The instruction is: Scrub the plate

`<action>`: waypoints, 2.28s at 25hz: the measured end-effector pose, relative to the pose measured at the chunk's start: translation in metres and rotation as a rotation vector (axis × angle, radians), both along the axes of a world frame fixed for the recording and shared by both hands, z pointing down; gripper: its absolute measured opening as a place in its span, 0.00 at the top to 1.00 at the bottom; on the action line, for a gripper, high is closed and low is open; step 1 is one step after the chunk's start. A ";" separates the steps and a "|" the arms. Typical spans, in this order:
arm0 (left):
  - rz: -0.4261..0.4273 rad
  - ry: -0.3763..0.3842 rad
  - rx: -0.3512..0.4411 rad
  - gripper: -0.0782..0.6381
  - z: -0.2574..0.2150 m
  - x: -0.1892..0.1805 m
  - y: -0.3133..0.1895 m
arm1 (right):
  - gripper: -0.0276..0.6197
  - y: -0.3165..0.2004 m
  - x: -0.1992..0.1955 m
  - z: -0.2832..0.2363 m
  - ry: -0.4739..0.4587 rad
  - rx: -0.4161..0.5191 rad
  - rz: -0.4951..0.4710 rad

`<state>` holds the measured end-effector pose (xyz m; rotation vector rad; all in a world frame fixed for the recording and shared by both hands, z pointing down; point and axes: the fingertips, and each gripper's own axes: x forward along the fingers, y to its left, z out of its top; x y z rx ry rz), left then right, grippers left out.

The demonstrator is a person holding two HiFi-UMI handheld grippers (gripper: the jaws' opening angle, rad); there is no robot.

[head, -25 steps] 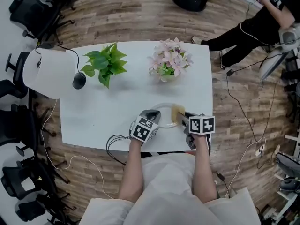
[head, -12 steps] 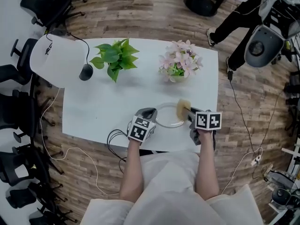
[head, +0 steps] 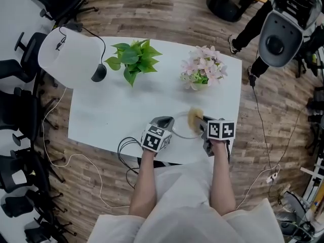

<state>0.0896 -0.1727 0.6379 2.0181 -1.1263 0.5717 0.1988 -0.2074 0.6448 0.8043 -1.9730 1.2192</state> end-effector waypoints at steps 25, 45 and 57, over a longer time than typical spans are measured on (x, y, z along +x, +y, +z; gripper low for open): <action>-0.054 -0.041 -0.022 0.89 0.003 -0.027 0.015 | 0.75 0.016 -0.058 0.005 -0.002 -0.002 -0.051; 0.226 0.034 -0.068 0.89 0.003 -0.018 0.017 | 0.75 0.051 -0.076 -0.010 -0.027 0.015 0.301; 0.324 0.054 -0.030 0.89 -0.013 -0.016 0.006 | 0.75 0.056 -0.071 -0.004 -0.045 0.013 0.445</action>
